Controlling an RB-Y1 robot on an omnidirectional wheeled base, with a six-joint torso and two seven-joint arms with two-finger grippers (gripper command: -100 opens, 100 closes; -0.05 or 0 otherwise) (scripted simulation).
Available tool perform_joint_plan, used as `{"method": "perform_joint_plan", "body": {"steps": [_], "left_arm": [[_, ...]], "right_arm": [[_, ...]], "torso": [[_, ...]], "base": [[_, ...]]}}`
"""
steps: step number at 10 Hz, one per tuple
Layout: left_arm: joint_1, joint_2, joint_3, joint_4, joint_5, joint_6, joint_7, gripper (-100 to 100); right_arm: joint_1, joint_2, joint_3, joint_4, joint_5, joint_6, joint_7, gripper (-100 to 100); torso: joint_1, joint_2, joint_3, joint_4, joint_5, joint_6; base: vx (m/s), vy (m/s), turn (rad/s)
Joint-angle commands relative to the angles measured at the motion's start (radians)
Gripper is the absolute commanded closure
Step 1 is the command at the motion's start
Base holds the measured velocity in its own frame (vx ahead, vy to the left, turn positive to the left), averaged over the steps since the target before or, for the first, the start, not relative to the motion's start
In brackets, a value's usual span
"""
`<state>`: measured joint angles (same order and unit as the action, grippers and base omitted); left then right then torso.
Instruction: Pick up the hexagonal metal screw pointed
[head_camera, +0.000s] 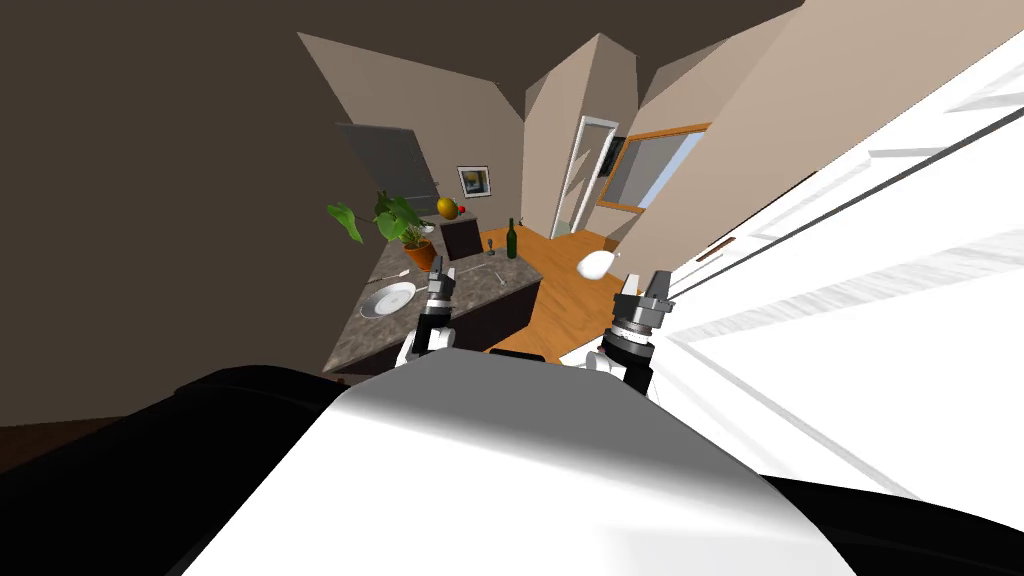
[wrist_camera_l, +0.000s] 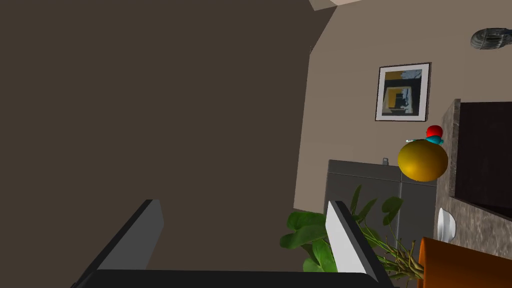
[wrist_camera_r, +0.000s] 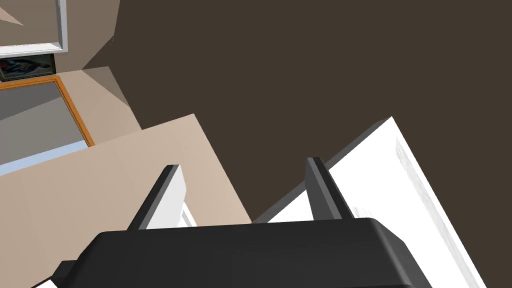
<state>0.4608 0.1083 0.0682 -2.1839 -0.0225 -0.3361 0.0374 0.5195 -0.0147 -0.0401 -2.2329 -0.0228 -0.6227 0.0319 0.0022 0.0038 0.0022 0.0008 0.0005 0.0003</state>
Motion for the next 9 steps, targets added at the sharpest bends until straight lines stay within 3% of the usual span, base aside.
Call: {"method": "perform_joint_plan", "body": {"steps": [1, 2, 3, 4, 5, 6, 7, 8, 9], "left_arm": [[-0.027, 0.038, 0.042, 0.026, 0.034, 0.050, -0.020, -100], [-0.046, 0.061, 0.071, 0.042, 0.058, 0.086, -0.032, -100], [-0.046, 0.061, 0.071, 0.042, 0.058, 0.102, -0.032, -100], [-0.068, 0.083, 0.102, 0.058, 0.082, 0.135, -0.045, -100], [-0.068, 0.083, 0.102, 0.058, 0.082, 0.148, -0.045, -100], [-0.092, 0.103, 0.134, 0.077, 0.106, 0.184, -0.059, -100], [-0.092, 0.103, 0.134, 0.077, 0.106, 0.199, -0.059, -100], [-0.117, 0.123, 0.166, 0.096, 0.130, 0.238, -0.075, -100], [-0.117, 0.123, 0.166, 0.096, 0.130, 0.253, -0.075, -100]], "right_arm": [[0.000, 0.000, 0.000, 0.000, 0.000, 0.000, 0.000, 0], [0.000, 0.000, 0.000, 0.000, 0.000, 0.000, 0.000, 0], [0.000, 0.000, 0.000, 0.000, 0.000, 0.000, 0.000, 0], [0.000, 0.000, 0.000, 0.000, 0.000, 0.000, 0.000, 0], [0.000, 0.000, 0.000, 0.000, 0.000, 0.000, 0.000, 0], [0.000, 0.000, 0.000, 0.000, 0.000, 0.000, 0.000, 0], [0.000, 0.000, 0.000, 0.000, 0.000, 0.000, 0.000, 0], [0.000, 0.000, 0.000, 0.000, 0.000, 0.000, 0.000, 0], [0.000, 0.000, 0.000, 0.000, 0.000, 0.000, 0.000, 0]], "torso": [[0.000, 0.000, 0.000, 0.000, 0.000, 0.000], [0.001, 0.000, 0.000, 0.000, 0.000, 0.000], [0.002, 0.001, 0.000, 0.000, 0.000, 0.000], [0.001, -0.001, 0.000, 0.000, 0.000, -0.001], [0.000, -0.001, -0.001, 0.000, 0.000, 0.000], [-0.001, -0.002, -0.001, 0.000, 0.000, -0.001], [0.000, -0.002, -0.001, 0.000, 0.000, 0.000], [0.000, -0.002, -0.001, 0.000, 0.000, -0.001], [0.000, -0.002, -0.001, 0.000, 0.000, 0.000]], "base": [[-0.069, 0.039, -0.277], [-0.069, 0.046, -0.279], [-0.047, 0.027, -0.092], [-0.036, 0.011, -0.175], [-0.026, 0.011, -0.124], [-0.032, 0.014, -0.254], [-0.028, 0.021, -0.086], [-0.031, 0.025, -0.182], [-0.027, 0.025, -0.125]]}}
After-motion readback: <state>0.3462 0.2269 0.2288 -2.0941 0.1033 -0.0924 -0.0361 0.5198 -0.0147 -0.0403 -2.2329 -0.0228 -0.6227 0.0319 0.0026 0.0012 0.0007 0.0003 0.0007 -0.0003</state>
